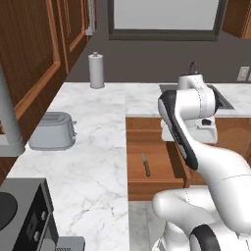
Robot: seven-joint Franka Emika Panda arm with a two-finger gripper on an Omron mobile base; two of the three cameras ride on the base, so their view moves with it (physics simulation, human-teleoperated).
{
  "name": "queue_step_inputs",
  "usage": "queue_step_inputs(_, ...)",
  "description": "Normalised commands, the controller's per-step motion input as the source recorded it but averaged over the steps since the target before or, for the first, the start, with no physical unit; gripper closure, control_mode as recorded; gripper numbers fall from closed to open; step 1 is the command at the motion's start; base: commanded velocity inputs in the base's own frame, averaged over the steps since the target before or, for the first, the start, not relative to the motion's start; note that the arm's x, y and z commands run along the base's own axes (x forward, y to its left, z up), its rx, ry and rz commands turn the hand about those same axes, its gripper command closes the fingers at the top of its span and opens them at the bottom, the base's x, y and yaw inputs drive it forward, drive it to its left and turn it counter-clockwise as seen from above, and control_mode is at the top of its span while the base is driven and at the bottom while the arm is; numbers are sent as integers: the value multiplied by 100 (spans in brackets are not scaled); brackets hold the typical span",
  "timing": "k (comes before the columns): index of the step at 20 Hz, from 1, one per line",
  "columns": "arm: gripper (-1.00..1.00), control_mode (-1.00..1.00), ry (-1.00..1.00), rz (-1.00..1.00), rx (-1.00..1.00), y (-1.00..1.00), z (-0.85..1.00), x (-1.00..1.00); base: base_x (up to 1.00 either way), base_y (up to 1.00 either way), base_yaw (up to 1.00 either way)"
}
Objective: Pick up the metallic utensils from the counter and place them in the open drawer. Make sure not to pick up any wooden utensils.
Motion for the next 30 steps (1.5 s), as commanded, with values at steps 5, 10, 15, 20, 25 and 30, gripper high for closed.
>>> queue_step_inputs(5,100,-100,5,11,0,0,-16,85,0,0,0)
queue_step_inputs(10,100,-100,21,31,0,-18,-66,100,0,0,0)
queue_step_inputs(15,100,-100,16,25,1,0,-83,81,0,0,0)
queue_step_inputs(20,100,-100,1,18,11,0,-54,78,0,0,0)
queue_step_inputs(25,100,-100,-5,6,17,0,-66,61,0,0,0)
queue_step_inputs(30,100,-100,-11,0,6,0,-76,22,0,0,0)
